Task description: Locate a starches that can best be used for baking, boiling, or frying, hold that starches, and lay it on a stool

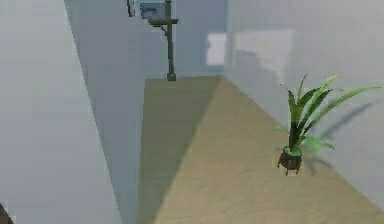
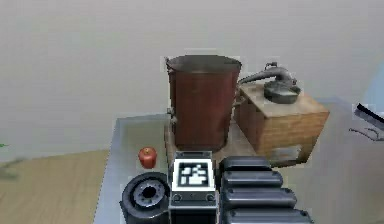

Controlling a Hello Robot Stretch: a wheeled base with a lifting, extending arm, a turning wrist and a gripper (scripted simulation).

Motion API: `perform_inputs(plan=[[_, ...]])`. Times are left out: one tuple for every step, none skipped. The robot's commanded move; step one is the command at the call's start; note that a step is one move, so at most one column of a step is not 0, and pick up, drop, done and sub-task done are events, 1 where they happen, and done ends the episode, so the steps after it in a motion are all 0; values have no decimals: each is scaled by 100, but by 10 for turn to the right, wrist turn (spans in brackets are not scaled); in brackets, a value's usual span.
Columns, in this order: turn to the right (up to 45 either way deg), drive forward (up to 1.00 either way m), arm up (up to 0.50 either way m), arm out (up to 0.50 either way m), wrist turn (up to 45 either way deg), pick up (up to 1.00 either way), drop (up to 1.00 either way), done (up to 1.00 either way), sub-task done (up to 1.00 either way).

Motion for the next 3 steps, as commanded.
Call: perform_inputs(plan=[[-450, 0, 0, 0, 0, 0, 0, 0, 0], [-210, 0, 0, 0, 0, 0, 0, 0, 0], [0, 30, 0, 0, 0, 0, 0, 0, 0]])
